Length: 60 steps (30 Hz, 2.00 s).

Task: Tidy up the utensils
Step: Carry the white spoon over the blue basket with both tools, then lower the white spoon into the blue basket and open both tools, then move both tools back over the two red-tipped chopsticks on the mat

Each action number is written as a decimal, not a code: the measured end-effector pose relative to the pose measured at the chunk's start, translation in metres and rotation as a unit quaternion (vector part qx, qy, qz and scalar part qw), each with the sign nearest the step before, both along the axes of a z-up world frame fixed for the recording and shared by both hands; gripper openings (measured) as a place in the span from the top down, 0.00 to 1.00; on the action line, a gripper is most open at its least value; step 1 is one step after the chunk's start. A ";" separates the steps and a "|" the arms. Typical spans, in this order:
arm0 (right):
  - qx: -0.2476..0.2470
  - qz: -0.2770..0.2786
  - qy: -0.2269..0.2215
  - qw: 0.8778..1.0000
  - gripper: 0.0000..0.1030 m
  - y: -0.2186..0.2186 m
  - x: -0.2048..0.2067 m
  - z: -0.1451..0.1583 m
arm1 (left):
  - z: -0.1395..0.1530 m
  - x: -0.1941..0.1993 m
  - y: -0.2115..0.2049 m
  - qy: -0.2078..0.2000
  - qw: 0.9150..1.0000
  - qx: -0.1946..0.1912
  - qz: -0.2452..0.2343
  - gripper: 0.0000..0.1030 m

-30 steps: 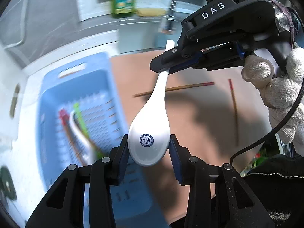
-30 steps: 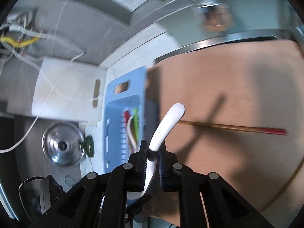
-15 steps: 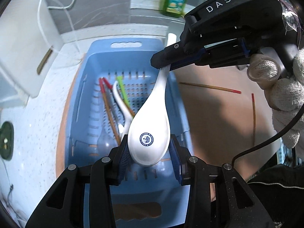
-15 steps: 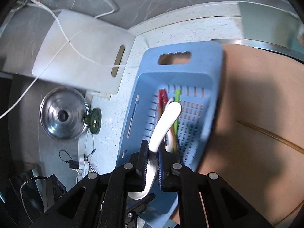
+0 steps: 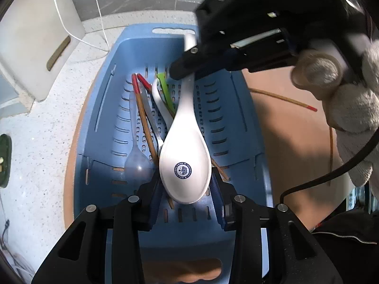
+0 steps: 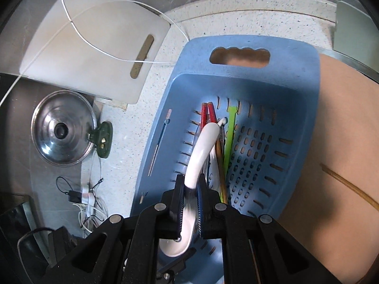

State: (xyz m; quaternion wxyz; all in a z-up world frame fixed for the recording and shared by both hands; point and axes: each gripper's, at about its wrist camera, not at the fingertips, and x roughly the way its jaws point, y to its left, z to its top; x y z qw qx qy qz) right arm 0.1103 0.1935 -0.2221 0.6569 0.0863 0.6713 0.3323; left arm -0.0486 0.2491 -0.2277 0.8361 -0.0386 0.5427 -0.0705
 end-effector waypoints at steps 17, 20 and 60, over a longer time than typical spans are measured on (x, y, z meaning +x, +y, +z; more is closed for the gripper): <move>-0.028 0.014 0.013 0.999 0.91 0.025 0.013 -0.032 | -0.018 0.010 0.007 0.030 1.000 -0.001 0.007 0.65; -0.031 0.022 0.007 0.999 0.91 0.029 0.014 -0.032 | -0.020 0.014 0.009 0.033 0.999 -0.001 0.008 0.65; -0.007 0.023 -0.109 0.994 0.59 -0.045 0.009 0.036 | 0.039 0.021 0.025 -0.021 0.999 0.038 0.013 0.64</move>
